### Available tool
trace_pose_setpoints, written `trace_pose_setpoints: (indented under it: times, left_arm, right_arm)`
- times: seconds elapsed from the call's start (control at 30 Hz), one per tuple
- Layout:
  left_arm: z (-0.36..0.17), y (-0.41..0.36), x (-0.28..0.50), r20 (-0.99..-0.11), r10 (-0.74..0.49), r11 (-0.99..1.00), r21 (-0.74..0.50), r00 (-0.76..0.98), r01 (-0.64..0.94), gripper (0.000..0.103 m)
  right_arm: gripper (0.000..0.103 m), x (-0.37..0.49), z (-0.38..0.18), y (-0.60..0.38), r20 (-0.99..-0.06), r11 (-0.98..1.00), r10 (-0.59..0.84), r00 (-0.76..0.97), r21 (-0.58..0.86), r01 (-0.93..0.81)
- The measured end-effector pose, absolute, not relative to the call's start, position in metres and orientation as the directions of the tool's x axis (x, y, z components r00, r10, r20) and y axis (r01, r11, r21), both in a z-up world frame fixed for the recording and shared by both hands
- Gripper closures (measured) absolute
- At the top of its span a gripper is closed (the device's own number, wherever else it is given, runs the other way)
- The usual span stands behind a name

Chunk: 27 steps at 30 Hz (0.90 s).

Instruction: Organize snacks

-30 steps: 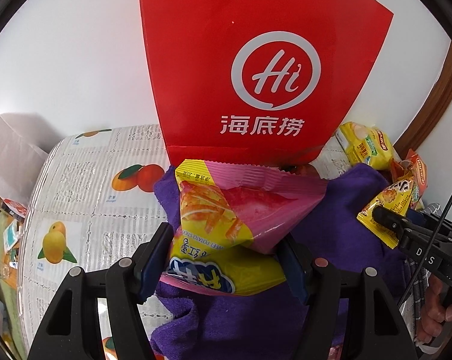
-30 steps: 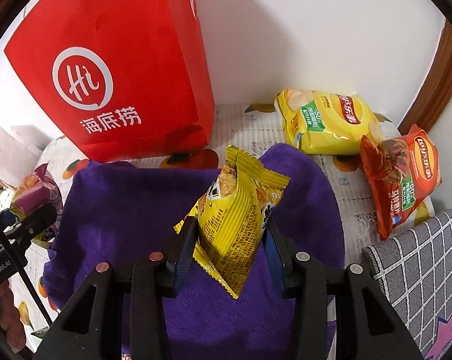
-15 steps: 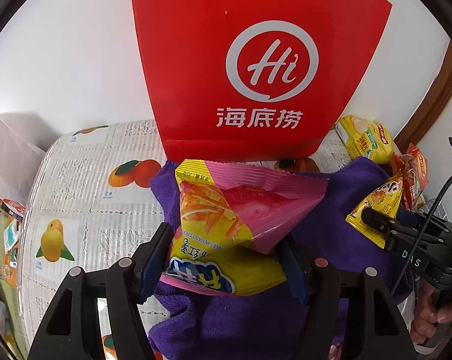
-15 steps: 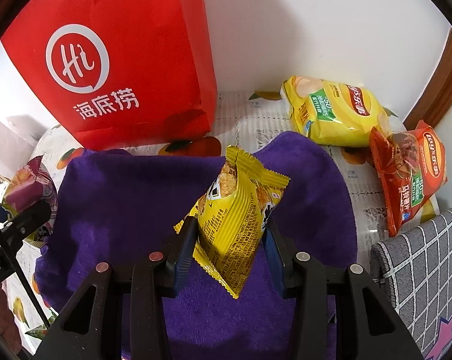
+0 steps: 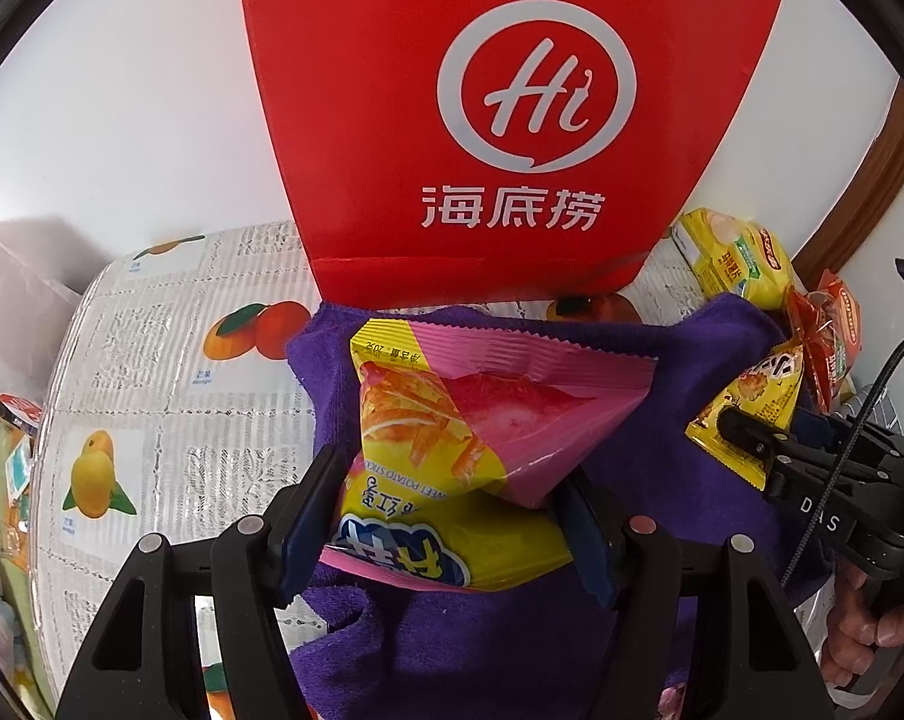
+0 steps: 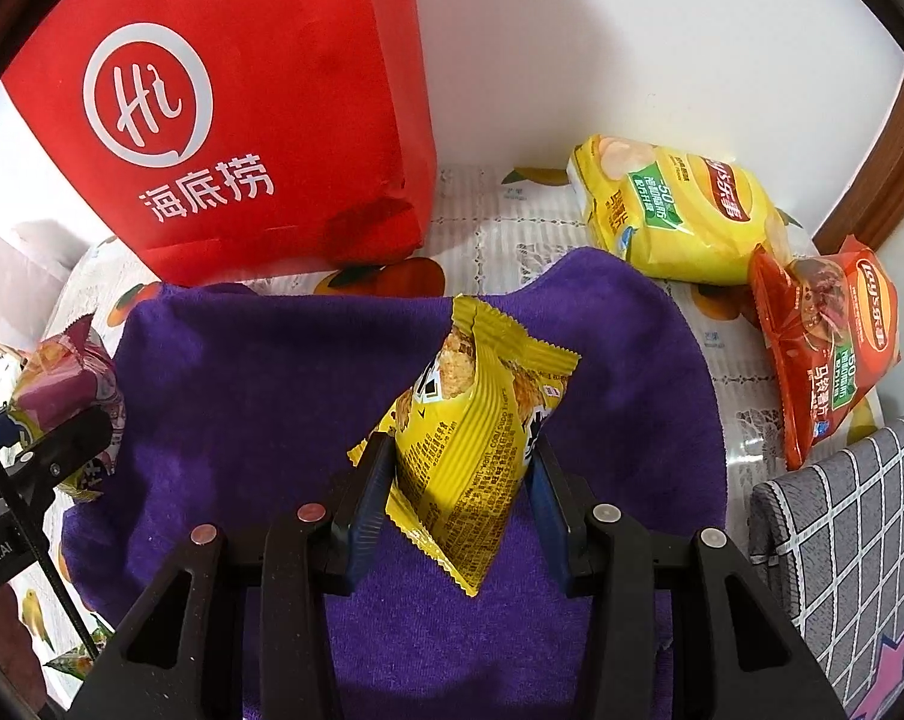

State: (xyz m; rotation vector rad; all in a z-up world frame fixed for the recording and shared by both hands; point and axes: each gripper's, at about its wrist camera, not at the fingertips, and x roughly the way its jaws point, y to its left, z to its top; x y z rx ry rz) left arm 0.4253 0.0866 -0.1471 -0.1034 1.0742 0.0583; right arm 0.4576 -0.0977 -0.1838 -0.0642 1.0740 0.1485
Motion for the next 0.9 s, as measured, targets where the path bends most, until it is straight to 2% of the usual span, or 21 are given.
trace_pose_setpoints:
  times: [0.17,0.23,0.37,0.5,0.7,0.9]
  left_arm:
    - [-0.149,0.086,0.426,-0.883,-0.003,0.994,-0.055,0.469,-0.098,0.036]
    - [-0.149,0.086,0.427,-0.883,-0.006,0.994,-0.058,0.468,-0.098,0.036]
    - [-0.148,0.089,0.426,-0.881,-0.01,0.993,-0.065,0.473,-0.101,0.036]
    - [-0.148,0.092,0.426,-0.878,-0.021,0.992,-0.08,0.478,-0.102,0.036]
    - [-0.151,0.088,0.428,-0.881,-0.036,0.992,-0.088,0.473,-0.089,0.036]
    - [-0.155,0.084,0.429,-0.887,-0.035,0.993,-0.084,0.46,-0.085,0.036]
  right_arm:
    - [0.056,0.459,-0.184,-0.099,-0.887,0.989,0.097,0.451,0.033,-0.147]
    - [0.048,0.459,-0.184,-0.099,-0.89,0.987,0.106,0.444,0.041,-0.153]
    - [0.041,0.455,-0.178,-0.095,-0.879,0.985,0.111,0.464,0.037,-0.166]
    - [0.041,0.453,-0.171,-0.096,-0.873,0.985,0.108,0.476,0.03,-0.168]
    - [0.041,0.446,-0.153,-0.101,-0.844,0.981,0.17,0.508,0.095,-0.17]
    - [0.041,0.441,-0.146,-0.096,-0.834,0.984,0.129,0.536,0.039,-0.176]
